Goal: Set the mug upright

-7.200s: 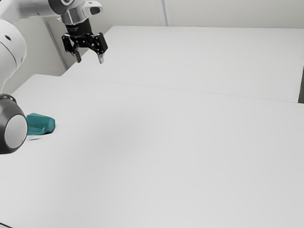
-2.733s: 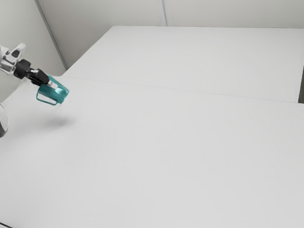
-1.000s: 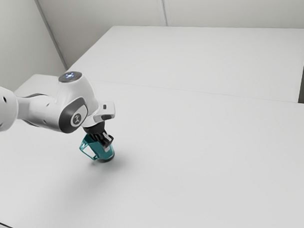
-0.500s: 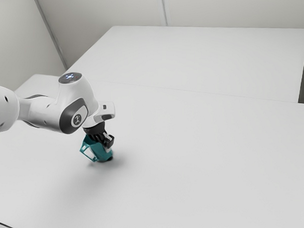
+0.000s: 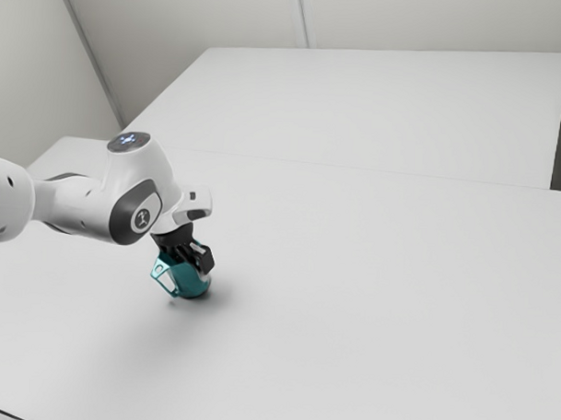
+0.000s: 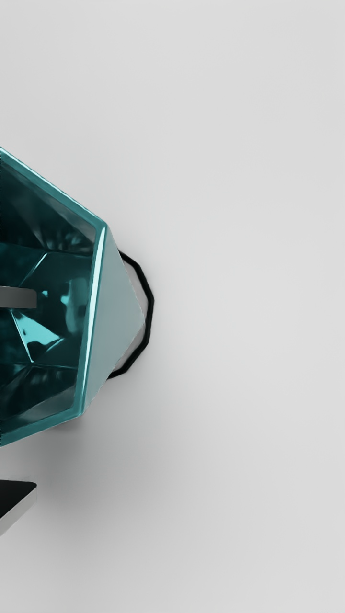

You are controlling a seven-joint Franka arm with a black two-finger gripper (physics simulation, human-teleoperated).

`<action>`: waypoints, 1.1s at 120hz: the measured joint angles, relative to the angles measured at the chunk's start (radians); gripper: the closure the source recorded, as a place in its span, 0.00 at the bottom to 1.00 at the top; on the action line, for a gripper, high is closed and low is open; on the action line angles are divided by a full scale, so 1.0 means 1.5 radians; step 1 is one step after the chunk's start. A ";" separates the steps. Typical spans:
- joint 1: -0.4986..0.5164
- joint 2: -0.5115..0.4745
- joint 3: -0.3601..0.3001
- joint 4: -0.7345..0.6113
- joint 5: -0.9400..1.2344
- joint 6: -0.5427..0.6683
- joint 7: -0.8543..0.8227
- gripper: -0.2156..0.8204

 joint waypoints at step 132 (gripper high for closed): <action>-0.006 -0.025 -0.002 0.245 -0.001 -0.163 -0.011 0.25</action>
